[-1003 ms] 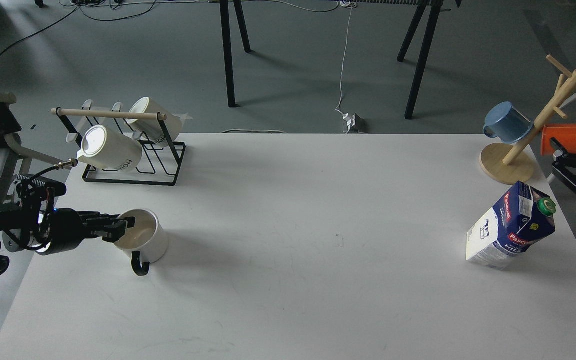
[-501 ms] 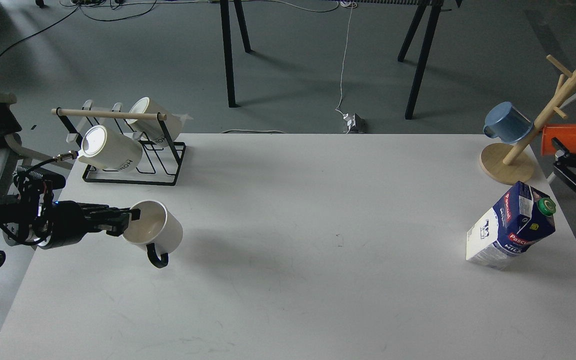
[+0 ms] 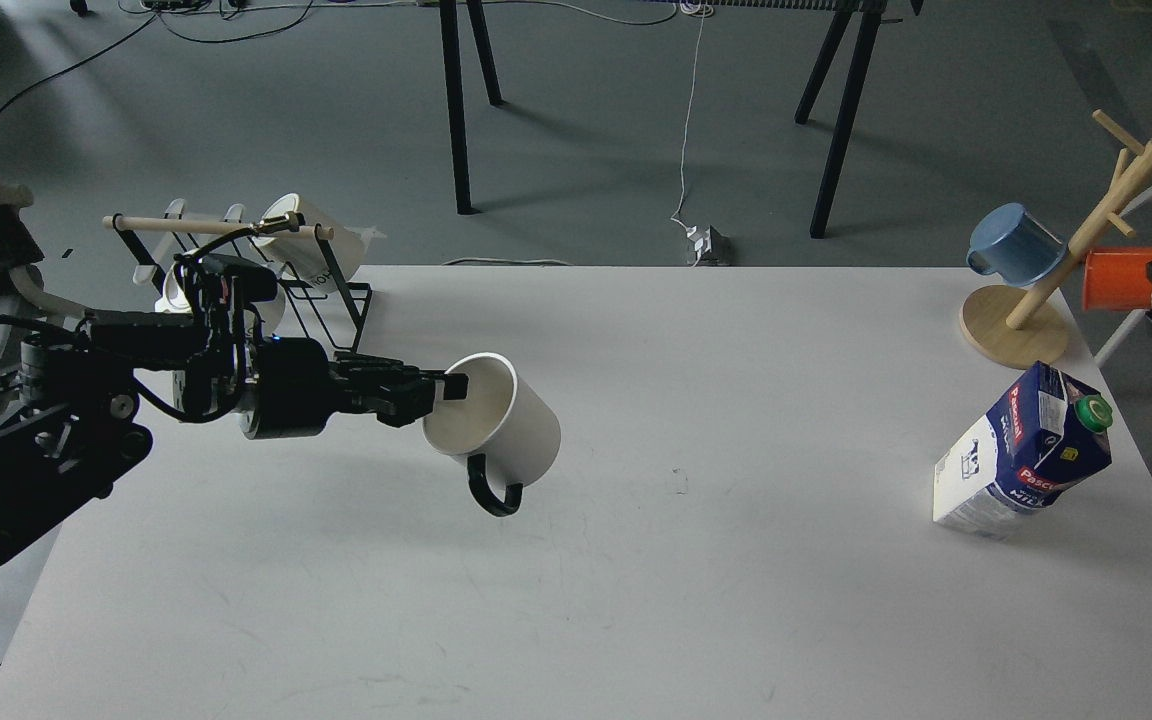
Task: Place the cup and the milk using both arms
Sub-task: 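Lift the white mug with the left gripper and carry it toward the table center, then release the mug and withdraw the left gripper toward the rack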
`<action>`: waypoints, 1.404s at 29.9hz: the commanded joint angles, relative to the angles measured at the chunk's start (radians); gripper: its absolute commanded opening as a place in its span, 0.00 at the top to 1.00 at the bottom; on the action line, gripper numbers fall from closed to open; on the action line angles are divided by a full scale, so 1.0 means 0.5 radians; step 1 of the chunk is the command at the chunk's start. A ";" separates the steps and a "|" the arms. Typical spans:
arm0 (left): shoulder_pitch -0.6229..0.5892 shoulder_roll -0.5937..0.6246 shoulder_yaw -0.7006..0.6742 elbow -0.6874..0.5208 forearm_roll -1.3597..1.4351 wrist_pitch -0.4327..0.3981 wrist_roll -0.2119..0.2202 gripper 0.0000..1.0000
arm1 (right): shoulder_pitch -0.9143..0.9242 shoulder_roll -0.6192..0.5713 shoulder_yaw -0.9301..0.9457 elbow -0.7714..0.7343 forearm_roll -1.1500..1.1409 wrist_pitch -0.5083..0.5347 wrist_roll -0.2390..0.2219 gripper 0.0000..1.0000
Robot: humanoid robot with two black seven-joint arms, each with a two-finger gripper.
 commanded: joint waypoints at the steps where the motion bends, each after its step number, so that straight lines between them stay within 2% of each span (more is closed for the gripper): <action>1: -0.007 -0.280 0.005 0.177 0.258 0.000 0.000 0.95 | -0.006 -0.052 -0.009 -0.014 0.000 0.000 0.000 0.01; 7: 0.021 -0.468 0.023 0.278 0.430 0.005 0.000 0.94 | -0.009 -0.070 -0.009 -0.017 0.000 0.000 0.000 0.01; 15: 0.027 -0.474 0.087 0.321 0.430 0.020 0.000 0.88 | -0.015 -0.067 -0.018 -0.014 0.000 0.000 0.000 0.01; 26: 0.082 -0.471 0.097 0.361 0.427 0.023 0.000 0.87 | -0.021 -0.052 -0.018 -0.020 0.000 0.000 0.003 0.01; 30: 0.085 -0.468 0.090 0.361 0.409 0.023 0.000 0.81 | -0.024 -0.052 -0.021 -0.023 0.000 0.000 0.003 0.01; 32: 0.085 -0.456 0.087 0.358 0.403 0.020 0.000 0.75 | -0.024 -0.049 -0.021 -0.023 0.000 0.000 0.003 0.01; 34: 0.082 -0.453 0.066 0.355 0.360 0.017 0.000 0.64 | -0.027 -0.052 -0.021 -0.020 0.004 0.000 -0.009 0.01; 35: 0.079 -0.450 0.066 0.352 0.314 0.014 0.000 0.55 | -0.027 -0.052 -0.021 -0.020 0.007 0.000 -0.012 0.01; 37: 0.070 -0.437 0.066 0.328 0.188 0.000 0.000 0.25 | -0.030 -0.052 -0.021 -0.020 0.010 0.000 -0.015 0.01; 38: 0.067 -0.434 0.066 0.321 0.115 0.000 0.000 0.16 | -0.030 -0.055 -0.018 -0.017 0.016 0.000 -0.015 0.01; 42: 0.042 -0.352 0.051 0.318 -0.158 0.000 0.000 0.13 | -0.064 -0.070 -0.006 0.022 0.117 0.000 -0.018 0.01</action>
